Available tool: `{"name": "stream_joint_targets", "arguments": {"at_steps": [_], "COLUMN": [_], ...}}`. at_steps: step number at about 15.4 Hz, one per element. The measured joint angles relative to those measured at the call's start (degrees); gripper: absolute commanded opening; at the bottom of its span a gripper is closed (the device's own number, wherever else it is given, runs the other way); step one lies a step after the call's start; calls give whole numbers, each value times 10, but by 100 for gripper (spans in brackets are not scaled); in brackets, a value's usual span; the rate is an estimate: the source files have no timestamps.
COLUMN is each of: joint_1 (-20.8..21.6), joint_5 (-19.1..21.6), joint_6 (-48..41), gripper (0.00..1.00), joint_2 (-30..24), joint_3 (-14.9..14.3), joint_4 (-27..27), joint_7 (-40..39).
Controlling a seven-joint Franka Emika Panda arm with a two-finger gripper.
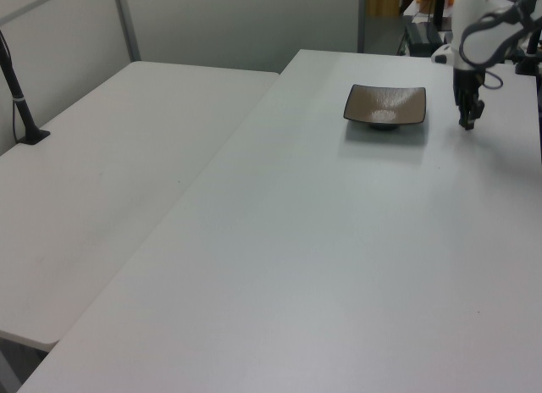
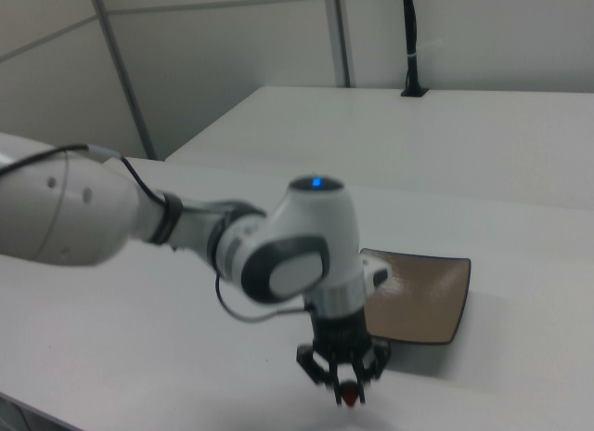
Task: Strawberries on a ceramic plate
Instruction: 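Close the gripper on the red strawberry, then lift the strawberry and carry it over the brown plate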
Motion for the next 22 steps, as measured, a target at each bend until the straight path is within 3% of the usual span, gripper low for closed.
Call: {"name": "stream_joint_targets", "arguments": {"at_steps": [5, 10, 15, 22], "joint_1": [1, 1, 0, -2], "joint_5": [7, 67, 111, 124], "joint_6": [-158, -240, -208, -79], "gripper": [2, 3, 3, 11], "joint_2": [-8, 30, 111, 184], "joint_3": [23, 33, 34, 34], "joint_4": [135, 258, 344, 353], "joint_7": [2, 58, 156, 204]}}
